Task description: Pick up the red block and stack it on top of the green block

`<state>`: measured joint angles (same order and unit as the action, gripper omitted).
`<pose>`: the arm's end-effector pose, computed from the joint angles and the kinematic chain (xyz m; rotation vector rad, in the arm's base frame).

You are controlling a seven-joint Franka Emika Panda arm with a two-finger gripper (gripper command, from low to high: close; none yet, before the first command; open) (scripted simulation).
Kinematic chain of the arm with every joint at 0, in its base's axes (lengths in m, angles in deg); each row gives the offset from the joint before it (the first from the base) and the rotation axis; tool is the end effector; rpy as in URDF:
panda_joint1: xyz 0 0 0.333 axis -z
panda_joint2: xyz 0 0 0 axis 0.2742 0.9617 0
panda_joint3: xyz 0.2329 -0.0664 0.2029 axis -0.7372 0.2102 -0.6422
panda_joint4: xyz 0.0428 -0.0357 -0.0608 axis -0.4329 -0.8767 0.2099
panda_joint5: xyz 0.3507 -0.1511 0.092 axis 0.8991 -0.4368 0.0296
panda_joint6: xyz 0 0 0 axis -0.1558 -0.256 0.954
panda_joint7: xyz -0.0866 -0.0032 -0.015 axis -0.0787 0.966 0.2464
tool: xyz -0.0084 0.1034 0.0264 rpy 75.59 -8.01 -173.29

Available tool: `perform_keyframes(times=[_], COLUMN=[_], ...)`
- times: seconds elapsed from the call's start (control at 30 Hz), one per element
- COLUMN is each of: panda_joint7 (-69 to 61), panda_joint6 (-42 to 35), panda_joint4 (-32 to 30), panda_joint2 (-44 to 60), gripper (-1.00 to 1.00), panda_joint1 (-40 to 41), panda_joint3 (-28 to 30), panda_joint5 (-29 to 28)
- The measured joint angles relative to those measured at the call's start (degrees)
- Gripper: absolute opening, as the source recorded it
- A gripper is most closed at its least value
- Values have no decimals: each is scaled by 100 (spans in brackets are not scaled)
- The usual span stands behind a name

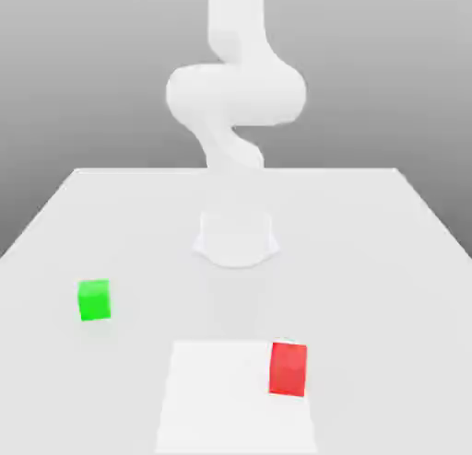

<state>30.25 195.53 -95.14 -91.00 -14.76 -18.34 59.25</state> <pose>0.3802 0.0135 0.6613 -2.5035 1.0836 -0.9558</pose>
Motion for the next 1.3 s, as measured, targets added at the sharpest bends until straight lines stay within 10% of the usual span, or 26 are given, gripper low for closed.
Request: perform_keyframes(times=[0.63, 0.93, 0.97, 1.3], panda_joint7=[1699, 2313, 2363, 2155], panda_joint6=[2301, 3473, 3564, 3246], panda_joint4=[-2162, -2109, -2095, -2149], panda_joint2=[4022, 5485, 5595, 5194], gripper=[0, 0, -100, -100], panda_joint1=[194, -175, -248, -67], panda_joint3=[-1062, -550, -461, -713], panda_joint5=[-171, -849, -918, -626])
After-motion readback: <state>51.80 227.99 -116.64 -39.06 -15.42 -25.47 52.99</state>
